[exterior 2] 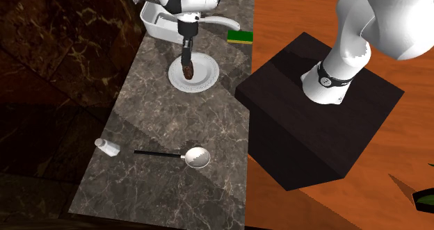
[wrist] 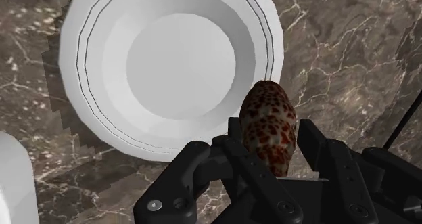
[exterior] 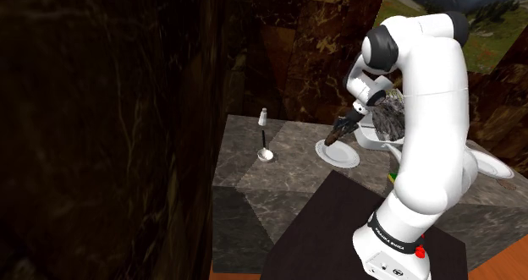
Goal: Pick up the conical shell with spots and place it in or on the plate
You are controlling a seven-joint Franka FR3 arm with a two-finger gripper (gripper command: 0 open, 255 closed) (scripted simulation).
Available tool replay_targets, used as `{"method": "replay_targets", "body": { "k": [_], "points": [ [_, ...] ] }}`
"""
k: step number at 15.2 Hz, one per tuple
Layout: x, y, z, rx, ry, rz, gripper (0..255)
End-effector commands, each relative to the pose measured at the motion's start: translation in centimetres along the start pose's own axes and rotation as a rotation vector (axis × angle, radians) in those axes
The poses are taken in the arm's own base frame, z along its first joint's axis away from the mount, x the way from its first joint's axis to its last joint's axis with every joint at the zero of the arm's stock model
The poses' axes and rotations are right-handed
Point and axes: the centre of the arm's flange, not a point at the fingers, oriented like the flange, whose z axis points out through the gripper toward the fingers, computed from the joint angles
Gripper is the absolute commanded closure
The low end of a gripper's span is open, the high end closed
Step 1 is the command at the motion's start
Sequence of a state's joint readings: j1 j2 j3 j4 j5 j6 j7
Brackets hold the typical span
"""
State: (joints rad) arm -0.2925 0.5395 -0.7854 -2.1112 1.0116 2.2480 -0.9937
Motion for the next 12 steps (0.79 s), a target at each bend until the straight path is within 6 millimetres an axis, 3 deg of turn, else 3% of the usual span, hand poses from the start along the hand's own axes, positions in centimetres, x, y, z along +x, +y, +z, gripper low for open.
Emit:
{"method": "replay_targets", "body": {
  "k": [1,2,12],
  "points": [
    [-0.4,2.5,-1.3,0.001,-0.001,-0.001,255],
    [-0.5,4.0,-2.0,0.001,-0.001,-0.001,255],
    [-1.1,5.7,3.0,0.001,-0.001,-0.001,255]
  ]
}}
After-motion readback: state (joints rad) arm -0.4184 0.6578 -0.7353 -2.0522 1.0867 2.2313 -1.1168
